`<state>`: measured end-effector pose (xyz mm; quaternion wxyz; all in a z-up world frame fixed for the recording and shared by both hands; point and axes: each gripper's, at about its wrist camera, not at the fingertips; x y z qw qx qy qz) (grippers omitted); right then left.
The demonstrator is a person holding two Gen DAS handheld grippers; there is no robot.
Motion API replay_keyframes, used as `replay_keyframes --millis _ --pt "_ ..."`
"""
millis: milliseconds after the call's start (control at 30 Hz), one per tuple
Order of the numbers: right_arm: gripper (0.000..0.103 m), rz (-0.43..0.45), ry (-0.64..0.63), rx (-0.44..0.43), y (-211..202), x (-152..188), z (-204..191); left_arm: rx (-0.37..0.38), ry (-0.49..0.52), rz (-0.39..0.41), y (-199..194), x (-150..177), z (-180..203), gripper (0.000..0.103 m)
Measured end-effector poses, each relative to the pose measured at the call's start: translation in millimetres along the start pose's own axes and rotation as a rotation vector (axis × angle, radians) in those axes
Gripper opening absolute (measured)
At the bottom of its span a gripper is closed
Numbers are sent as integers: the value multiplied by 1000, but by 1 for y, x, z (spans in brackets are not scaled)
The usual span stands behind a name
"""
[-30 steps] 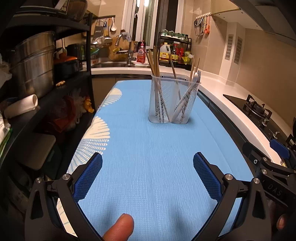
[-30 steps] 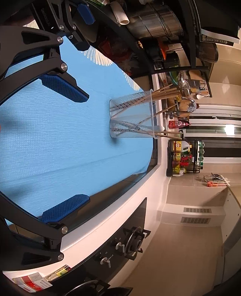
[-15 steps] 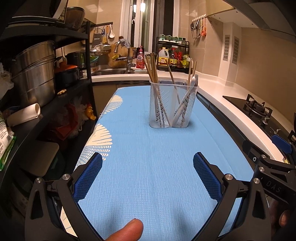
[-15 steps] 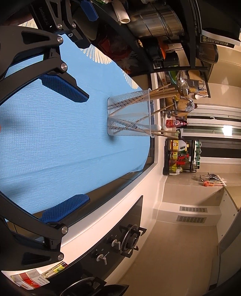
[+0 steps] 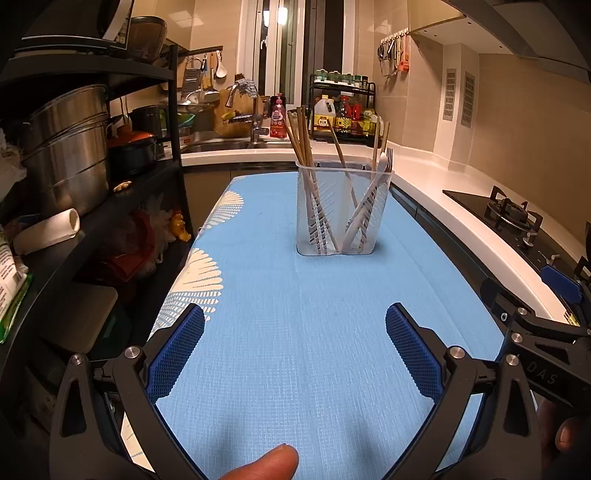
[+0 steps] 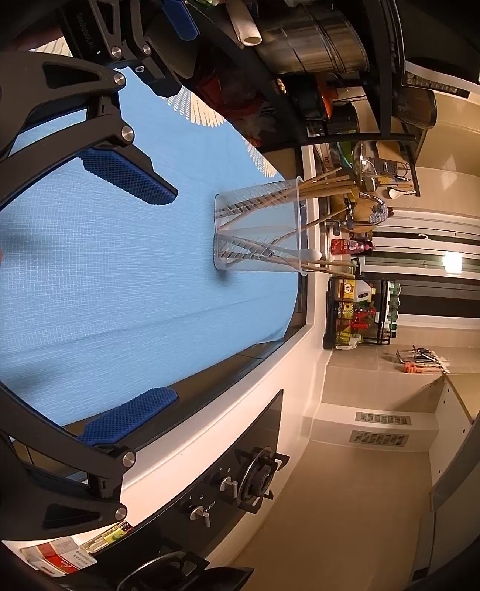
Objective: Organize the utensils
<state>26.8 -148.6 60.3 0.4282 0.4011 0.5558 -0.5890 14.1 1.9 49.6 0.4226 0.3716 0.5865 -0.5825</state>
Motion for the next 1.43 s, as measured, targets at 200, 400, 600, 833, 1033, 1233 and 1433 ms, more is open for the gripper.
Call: replay_keyframes --millis 200,400,600,833,1033,1233,1433 --pt "98 -1 -5 0 0 0 0 2 -1 0 0 0 0 96" --pt "98 -1 -6 1 0 0 0 1 1 2 0 0 0 96" --pt "98 -4 -11 4 1 -1 2 3 3 1 0 2 0 96" --pt "98 -6 -8 5 2 -1 4 8 7 -2 1 4 2 96" --pt "98 -9 -9 7 3 0 7 10 7 -2 2 5 2 96" --pt "98 -9 -11 6 4 1 7 8 8 -2 2 5 2 96" --pt "98 -8 -10 8 4 1 7 5 10 -7 2 6 3 96"
Point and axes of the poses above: each gripper's, at about its wrist camera, not at the fingertips, and y roughly the way its jaws point, z to its right, x to its underside, and after that the axes turned 11 degrees about z, right-handed
